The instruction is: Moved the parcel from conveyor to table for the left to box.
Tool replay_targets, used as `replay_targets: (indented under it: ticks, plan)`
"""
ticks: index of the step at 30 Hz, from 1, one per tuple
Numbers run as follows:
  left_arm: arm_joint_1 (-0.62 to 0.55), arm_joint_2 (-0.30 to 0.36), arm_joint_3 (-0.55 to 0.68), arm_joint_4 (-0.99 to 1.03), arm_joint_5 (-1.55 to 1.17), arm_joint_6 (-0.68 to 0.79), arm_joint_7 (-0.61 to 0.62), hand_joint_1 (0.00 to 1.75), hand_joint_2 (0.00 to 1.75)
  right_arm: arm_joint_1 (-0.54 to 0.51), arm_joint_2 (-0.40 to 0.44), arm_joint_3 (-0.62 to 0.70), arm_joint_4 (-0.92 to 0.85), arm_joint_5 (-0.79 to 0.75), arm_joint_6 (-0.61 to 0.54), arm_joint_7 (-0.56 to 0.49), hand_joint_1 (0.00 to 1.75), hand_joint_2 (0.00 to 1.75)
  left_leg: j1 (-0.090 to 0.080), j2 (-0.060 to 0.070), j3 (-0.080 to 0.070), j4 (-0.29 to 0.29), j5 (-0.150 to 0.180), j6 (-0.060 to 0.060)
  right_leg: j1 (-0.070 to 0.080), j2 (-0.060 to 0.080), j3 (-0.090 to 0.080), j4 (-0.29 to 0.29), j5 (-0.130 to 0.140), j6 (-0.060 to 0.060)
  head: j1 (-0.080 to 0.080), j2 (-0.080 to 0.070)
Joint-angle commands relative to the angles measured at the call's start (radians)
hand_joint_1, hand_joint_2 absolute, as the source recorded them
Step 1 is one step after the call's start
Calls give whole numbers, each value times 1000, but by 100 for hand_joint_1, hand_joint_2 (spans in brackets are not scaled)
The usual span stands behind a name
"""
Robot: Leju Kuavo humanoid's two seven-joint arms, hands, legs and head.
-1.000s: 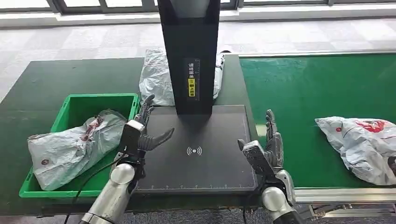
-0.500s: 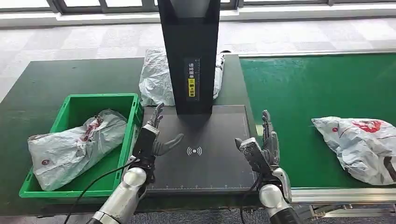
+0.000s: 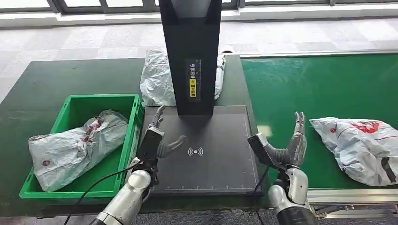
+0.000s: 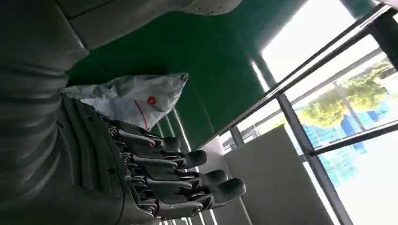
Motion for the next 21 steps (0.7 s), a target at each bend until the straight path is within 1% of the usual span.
replay_targets:
  ticks: [1,3,4,5,7,14,17,18,21]
  plan:
    - [-26,12,-27,58,-4,5,3,0,175,-13,-36,-225,124,230,48,146,0,175,1,-6,4,-2,0,0,1,0,6,-3,-1,-1,0,0]
    - [-28,13,-22,59,-1,4,5,0,175,-16,-52,-265,138,301,96,224,0,175,0,-4,2,-1,0,0,0,-1,3,-1,-1,0,0,0]
    - [-29,12,-21,61,0,3,5,0,175,-16,-56,-273,141,309,105,229,0,175,1,-4,3,-1,0,0,0,0,4,-2,-1,0,0,0]
    - [-35,12,-19,69,-1,1,9,0,175,-26,-59,-308,160,362,160,272,0,175,0,-3,2,-1,0,0,0,0,3,-1,0,0,0,0]
    - [-40,11,-18,76,-1,-1,9,0,175,-33,-63,-323,172,379,177,278,0,175,0,-4,3,-2,0,1,0,0,4,-2,0,0,0,0]
    - [-42,11,-18,77,-2,-1,10,0,175,-35,-61,-323,173,380,176,279,0,175,1,-1,1,-1,-1,1,0,2,1,-1,0,0,0,0]
    - [-42,11,-18,77,-2,-1,10,0,175,-35,-61,-323,173,380,176,279,0,175,1,-2,2,-1,-1,1,1,2,3,-2,0,-1,0,0]
    - [-47,9,-18,85,-1,-4,10,0,175,-47,-52,-348,192,380,214,297,0,175,1,-2,2,-1,-1,1,1,2,3,-1,0,-1,0,0]
    - [-73,4,-14,111,-1,-11,11,0,175,-70,-65,-402,230,401,277,323,0,175,0,-1,1,0,-1,1,0,2,1,0,0,0,0,0]
